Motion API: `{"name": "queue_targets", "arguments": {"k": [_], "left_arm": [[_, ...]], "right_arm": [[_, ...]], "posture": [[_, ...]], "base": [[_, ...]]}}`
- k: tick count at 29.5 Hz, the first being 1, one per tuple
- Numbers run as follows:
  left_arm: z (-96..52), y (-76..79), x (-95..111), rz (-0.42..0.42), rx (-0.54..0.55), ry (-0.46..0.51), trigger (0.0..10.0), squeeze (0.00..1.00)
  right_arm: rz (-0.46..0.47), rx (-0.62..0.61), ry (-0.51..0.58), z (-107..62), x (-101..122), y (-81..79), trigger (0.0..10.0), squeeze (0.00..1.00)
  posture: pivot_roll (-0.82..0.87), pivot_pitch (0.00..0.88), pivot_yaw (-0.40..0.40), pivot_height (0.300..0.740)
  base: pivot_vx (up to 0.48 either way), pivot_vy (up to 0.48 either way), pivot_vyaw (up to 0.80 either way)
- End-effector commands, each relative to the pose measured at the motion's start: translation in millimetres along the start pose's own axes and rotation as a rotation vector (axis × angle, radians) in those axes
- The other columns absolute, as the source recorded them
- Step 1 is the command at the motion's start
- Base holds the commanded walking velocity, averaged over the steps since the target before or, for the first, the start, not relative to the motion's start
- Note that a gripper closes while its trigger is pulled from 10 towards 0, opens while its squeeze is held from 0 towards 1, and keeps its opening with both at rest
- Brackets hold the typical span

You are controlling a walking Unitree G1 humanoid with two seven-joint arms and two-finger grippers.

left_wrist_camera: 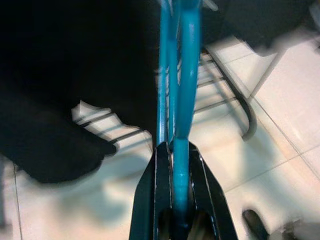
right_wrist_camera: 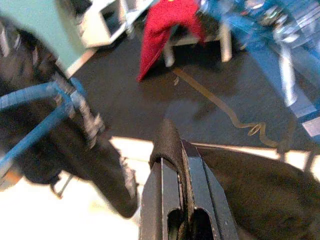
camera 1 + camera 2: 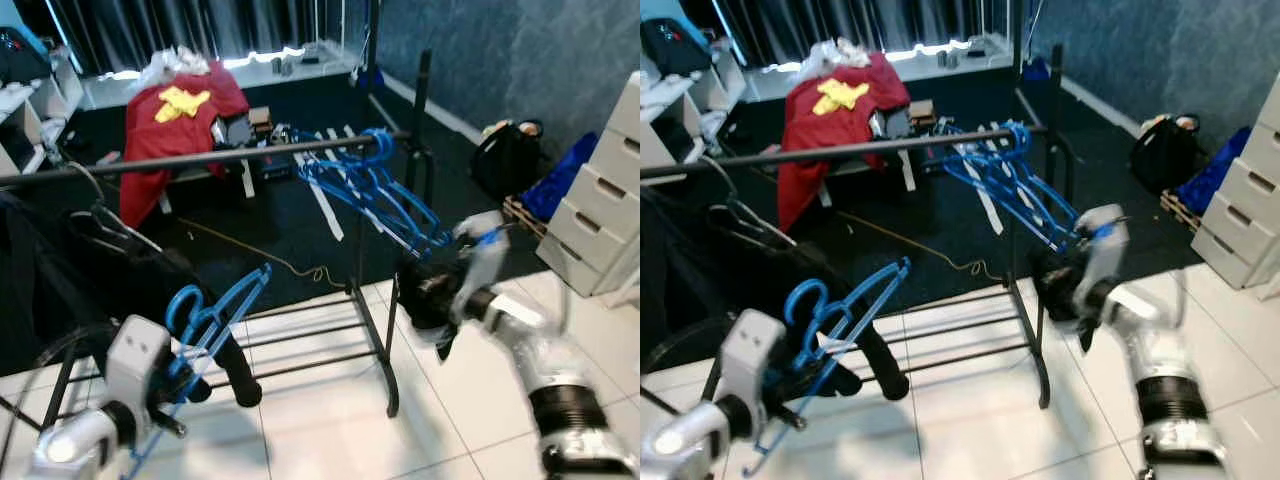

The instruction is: Hang hanger

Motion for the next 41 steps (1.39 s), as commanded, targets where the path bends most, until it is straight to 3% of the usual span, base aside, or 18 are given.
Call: {"name": "queue_targets", "arguments": {"k": [1, 2, 3, 4, 6, 8, 9, 11, 13, 14, 17, 18, 20, 21, 23, 25, 33, 41], "left_arm": [[-12.7, -15.5, 7.5, -0.04, 0.176, 0.062, 10.0, 0.0], [-12.7, -15.5, 7.5, -0.04, 0.176, 0.062, 10.0, 0.0], [-23.7, -7.2, 6.5, -0.121, 0.249, 0.123, 10.0, 0.0], [-31.2, 1.0, 10.1, -0.141, 0.3, 0.189, 10.0, 0.0], [-31.2, 1.0, 10.1, -0.141, 0.3, 0.189, 10.0, 0.0], [-36.1, 7.4, 17.8, -0.183, 0.327, 0.271, 10.0, 0.0], [-34.0, 5.0, 19.5, -0.26, 0.337, 0.292, 10.0, 0.0], [-34.0, 5.0, 19.5, -0.26, 0.337, 0.292, 10.0, 0.0], [-29.9, 4.3, 21.5, -0.372, 0.335, 0.31, 10.0, 0.0], [-25.3, 11.4, 25.5, -0.386, 0.293, 0.318, 10.0, 0.0], [-25.3, 11.4, 25.5, -0.386, 0.293, 0.318, 10.0, 0.0], [-22.6, 16.9, 28.4, -0.382, 0.263, 0.322, 10.0, 0.0], [-18.1, 43.5, 34.5, -0.328, 0.094, 0.316, 10.0, 0.0], [-18.1, 43.5, 34.5, -0.328, 0.094, 0.316, 10.0, 0.0], [-21.4, 61.7, 37.3, -0.312, -0.028, 0.323, 10.0, 0.0], [-22.8, 65.9, 38.1, -0.328, -0.064, 0.328, 10.0, 0.0], [-23.4, 68.4, 37.1, -0.349, -0.097, 0.327, 10.0, 0.0], [-24.1, 64.1, 37.2, -0.35, -0.083, 0.328, 10.0, 0.0]], "right_arm": [[-0.05, -0.003, 0.02, 0.5, 3.5, -9.1, 10.0, 0.0], [-0.05, -0.003, 0.02, 0.5, 3.5, -9.1, 10.0, 0.0], [-0.028, -0.007, 0.025, -5.7, -6.2, -19.9, 10.0, 0.0], [-0.034, -0.006, 0.033, -13.5, -14.6, -31.9, 10.0, 0.0], [-0.034, -0.006, 0.033, -13.5, -14.6, -31.9, 10.0, 0.0], [-0.025, -0.001, 0.056, -21.6, -18.7, -44.9, 10.0, 0.0], [-0.027, 0.014, 0.064, -22.8, -17.7, -51.2, 10.0, 0.0], [-0.027, 0.014, 0.064, -22.8, -17.7, -51.2, 10.0, 0.0], [-0.025, 0.034, 0.071, -23.6, -15.9, -59.7, 10.0, 0.0], [-0.021, 0.042, 0.077, -23.9, -15.3, -63.9, 10.0, 0.0], [-0.021, 0.042, 0.077, -23.9, -15.3, -63.9, 10.0, 0.0], [-0.019, 0.045, 0.081, -24.0, -14.9, -66.1, 10.0, 0.0], [-0.009, 0.051, 0.086, -25.8, -15.4, -72.0, 10.0, 0.0], [-0.009, 0.051, 0.086, -25.8, -15.4, -72.0, 10.0, 0.0], [0.009, 0.046, 0.084, -28.1, -16.3, -74.4, 10.0, 0.0], [0.031, 0.05, 0.084, -28.2, -16.8, -74.1, 10.0, 0.0], [0.066, 0.077, 0.088, -29.2, -15.8, -77.2, 10.0, 0.0], [0.042, 0.148, 0.079, -29.2, -15.8, -86.6, 10.0, 0.0]], "posture": [[-0.06, 0.099, 0.019, 0.74], [-0.06, 0.099, 0.019, 0.74], [-0.06, 0.107, 0.01, 0.74], [-0.05, 0.113, -0.002, 0.74], [-0.05, 0.113, -0.002, 0.74], [-0.06, 0.121, -0.008, 0.74], [-0.06, 0.121, -0.006, 0.74], [-0.06, 0.121, -0.006, 0.74], [-0.07, 0.124, -0.001, 0.74], [-0.07, 0.125, 0.0, 0.74], [-0.07, 0.125, 0.0, 0.74], [-0.07, 0.125, 0.0, 0.74], [-0.07, 0.124, 0.003, 0.74], [-0.07, 0.124, 0.003, 0.74], [-0.07, 0.121, 0.003, 0.74], [-0.07, 0.118, 0.004, 0.74], [-0.06, 0.114, 0.007, 0.74], [-0.06, 0.113, 0.008, 0.74]], "base": [[0.0, 0.0, 0.78], [0.0, 0.0, 0.78], [0.0, 0.0, 0.76], [0.0, 0.0, 0.76], [0.0, 0.0, 0.76], [0.0, 0.0, 0.76], [0.0, 0.0, 0.76], [0.0, 0.0, 0.76], [0.0, 0.0, 0.76], [0.0, 0.0, 0.76], [0.0, 0.0, 0.76], [0.0, 0.0, 0.76], [0.0, 0.0, 0.76], [0.0, 0.0, 0.76], [0.0, 0.0, 0.76], [0.0, 0.0, 0.76], [0.0, 0.0, 0.75], [0.0, 0.0, 0.74]]}}
Point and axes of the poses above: a point about 5 cm out from each wrist's last joint towards the gripper, its own z axis pointing out of the wrist towards the gripper, its own x axis along the axis of the wrist's last joint, y = z × x, the point moved 2 cm from there along z, pointing out of the wrist towards the gripper, and after that the axes turned 7 degrees about -z, right-handed, at the moved point
